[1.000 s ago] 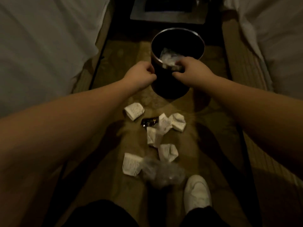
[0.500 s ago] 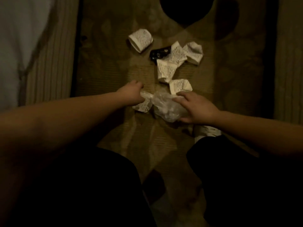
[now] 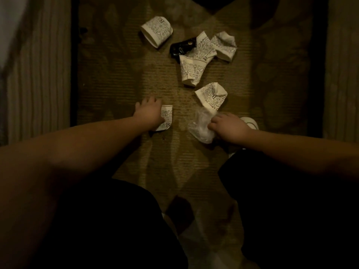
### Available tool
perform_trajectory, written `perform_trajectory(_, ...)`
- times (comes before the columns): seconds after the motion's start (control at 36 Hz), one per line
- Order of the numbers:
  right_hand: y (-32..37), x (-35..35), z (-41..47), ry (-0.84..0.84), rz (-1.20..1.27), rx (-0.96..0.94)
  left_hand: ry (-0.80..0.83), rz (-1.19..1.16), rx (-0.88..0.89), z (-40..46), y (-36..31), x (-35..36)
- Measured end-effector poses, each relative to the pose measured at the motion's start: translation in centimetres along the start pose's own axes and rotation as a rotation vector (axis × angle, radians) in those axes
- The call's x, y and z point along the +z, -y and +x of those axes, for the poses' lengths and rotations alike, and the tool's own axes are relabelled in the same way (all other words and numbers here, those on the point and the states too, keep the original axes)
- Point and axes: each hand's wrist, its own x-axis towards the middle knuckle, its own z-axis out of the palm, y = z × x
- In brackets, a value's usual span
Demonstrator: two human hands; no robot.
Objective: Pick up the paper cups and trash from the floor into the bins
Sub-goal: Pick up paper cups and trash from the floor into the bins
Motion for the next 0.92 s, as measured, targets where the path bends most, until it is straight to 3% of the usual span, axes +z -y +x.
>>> perform_trajectory(0.11, -1.1, 0.2, -1.1, -0.057, 0.040, 0.038, 0.026, -0.007, -0.008, 0.1, -0.4, -0.6)
perform_trajectory(0.25, -1.1, 2.0, -2.1, 0.010, 0.039, -0.032, 0.042, -0.009, -0.042, -0.1, -1.2, -1.2)
perform_trajectory(0.33, -0.6, 2.1, -2.3, 0.117, 0.026, -0.013, 0.054, -0.100, -0.068, -0.4, -1.5, -1.5)
perform_trajectory(0.5, -0.6, 2.6, -2.1, 0.114, -0.011, 0.057, 0.098, -0.283, -0.051, -0.6, -1.3, -3.0)
perform_trajectory(0.64, -0.9, 1.8, -2.0, 0.165, 0.113, 0.106, 0.118, -0.474, -0.062, -0.4, -0.7, -4.9)
perform_trajectory(0.72, -2.0, 0.1, -2.4, 0.021, 0.540, 0.248, 0.140, -0.598, -0.063, -0.2, -0.2, -5.7)
perform_trajectory(0.81, -4.1, -3.1, -3.6, -0.213, 1.119, 0.543, 0.168, -0.731, -0.058, 0.1, 0.0, -6.2)
perform_trajectory(0.92, -7.4, -5.8, -5.3, -0.460, 1.577, 0.779, 0.224, -0.898, -0.084, 0.3, 0.3, -6.5)
